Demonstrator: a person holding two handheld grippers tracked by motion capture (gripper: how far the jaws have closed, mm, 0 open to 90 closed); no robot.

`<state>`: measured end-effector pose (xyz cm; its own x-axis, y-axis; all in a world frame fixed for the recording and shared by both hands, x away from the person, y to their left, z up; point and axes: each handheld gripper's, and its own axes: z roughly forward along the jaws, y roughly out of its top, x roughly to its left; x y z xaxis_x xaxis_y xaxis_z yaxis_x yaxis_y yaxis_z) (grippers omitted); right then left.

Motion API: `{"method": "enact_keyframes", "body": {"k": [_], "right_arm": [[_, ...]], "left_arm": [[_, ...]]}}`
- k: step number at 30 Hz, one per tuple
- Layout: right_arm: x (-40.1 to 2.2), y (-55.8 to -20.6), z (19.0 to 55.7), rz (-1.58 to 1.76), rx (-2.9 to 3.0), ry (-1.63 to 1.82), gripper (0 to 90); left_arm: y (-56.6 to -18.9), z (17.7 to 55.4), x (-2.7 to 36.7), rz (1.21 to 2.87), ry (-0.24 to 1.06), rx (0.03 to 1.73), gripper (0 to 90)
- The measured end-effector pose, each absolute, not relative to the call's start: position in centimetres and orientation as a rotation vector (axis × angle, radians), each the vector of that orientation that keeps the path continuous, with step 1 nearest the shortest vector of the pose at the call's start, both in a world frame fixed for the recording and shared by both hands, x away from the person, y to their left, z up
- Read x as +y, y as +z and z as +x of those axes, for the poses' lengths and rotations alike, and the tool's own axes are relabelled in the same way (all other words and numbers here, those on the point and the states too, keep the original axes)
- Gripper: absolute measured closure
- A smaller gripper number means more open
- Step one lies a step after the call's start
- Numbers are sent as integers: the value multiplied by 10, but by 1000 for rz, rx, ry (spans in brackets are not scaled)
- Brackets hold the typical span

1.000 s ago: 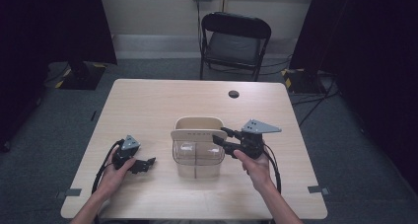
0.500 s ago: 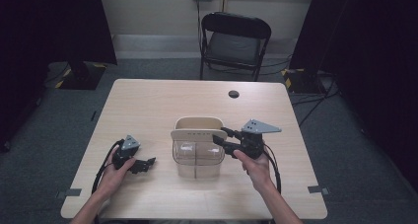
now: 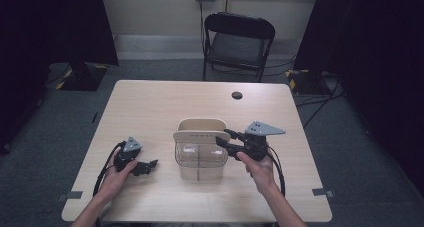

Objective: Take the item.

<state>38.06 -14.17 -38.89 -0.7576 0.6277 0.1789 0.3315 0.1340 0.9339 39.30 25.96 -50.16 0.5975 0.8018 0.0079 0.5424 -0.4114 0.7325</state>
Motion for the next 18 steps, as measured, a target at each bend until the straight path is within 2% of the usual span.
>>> {"method": "enact_keyframes", "body": {"k": [18], "right_arm": [[-142,-389,380,941,2155,1663,535]], "left_arm": [[-502,393,260,2120,473,1057,125]]}}
